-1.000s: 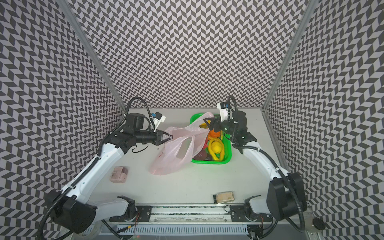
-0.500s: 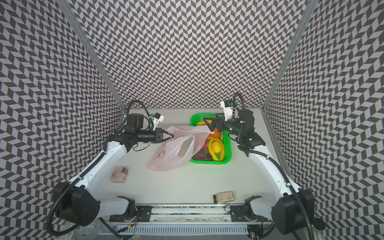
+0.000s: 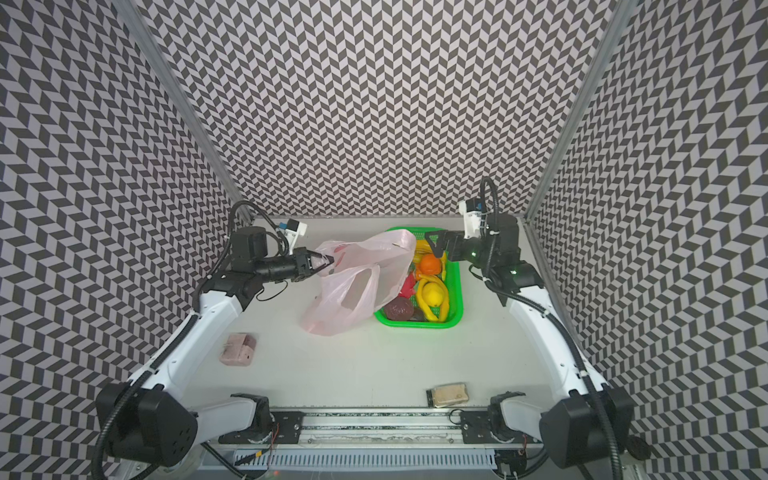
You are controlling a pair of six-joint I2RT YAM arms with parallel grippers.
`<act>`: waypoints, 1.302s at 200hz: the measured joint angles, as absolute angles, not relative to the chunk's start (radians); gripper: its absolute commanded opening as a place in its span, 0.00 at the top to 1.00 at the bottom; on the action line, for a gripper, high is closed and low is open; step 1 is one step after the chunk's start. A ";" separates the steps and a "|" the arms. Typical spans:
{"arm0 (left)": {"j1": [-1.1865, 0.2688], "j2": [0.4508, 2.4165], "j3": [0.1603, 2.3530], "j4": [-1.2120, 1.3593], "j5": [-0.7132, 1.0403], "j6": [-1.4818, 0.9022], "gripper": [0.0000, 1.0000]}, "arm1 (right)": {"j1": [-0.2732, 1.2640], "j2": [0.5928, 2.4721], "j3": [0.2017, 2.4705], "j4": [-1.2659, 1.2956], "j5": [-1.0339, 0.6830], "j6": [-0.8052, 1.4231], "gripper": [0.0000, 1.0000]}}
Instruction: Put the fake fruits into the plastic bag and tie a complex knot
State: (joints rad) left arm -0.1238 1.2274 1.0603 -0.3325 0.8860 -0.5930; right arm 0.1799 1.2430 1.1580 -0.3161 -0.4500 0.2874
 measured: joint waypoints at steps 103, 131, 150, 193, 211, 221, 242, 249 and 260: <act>-0.052 1.189 1.039 -0.278 0.915 -0.649 1.00 | 0.279 1.340 0.941 -0.466 -0.492 0.260 0.01; -0.046 1.184 1.039 -0.269 0.916 -0.653 1.00 | 0.370 1.364 0.908 -0.461 -0.513 0.287 0.01; -0.045 1.184 1.039 -0.267 0.919 -0.653 1.00 | 0.411 1.390 0.905 -0.440 -0.523 0.307 0.01; -0.045 1.184 1.039 -0.262 0.919 -0.656 1.00 | 0.468 1.448 0.905 -0.382 -0.536 0.345 0.01; -0.045 1.184 1.039 -0.263 0.919 -0.656 1.00 | 0.482 1.470 0.902 -0.355 -0.543 0.362 0.01; -0.045 1.184 1.039 -0.263 0.919 -0.656 1.00 | 0.490 1.483 0.901 -0.343 -0.545 0.370 0.01; -0.045 1.184 1.039 -0.266 0.917 -0.650 1.00 | 0.500 1.510 0.901 -0.299 -0.548 0.384 0.01; -0.045 1.184 1.039 -0.270 0.915 -0.647 1.00 | 0.503 1.519 0.901 -0.284 -0.549 0.387 0.01; -0.045 1.184 1.039 -0.278 0.909 -0.644 1.00 | 0.507 1.532 0.901 -0.262 -0.551 0.391 0.01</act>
State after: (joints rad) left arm -0.0452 1.1835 1.0386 -0.2783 0.9092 -0.6441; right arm 0.5068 1.5318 0.9012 -0.2615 -0.5507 0.3908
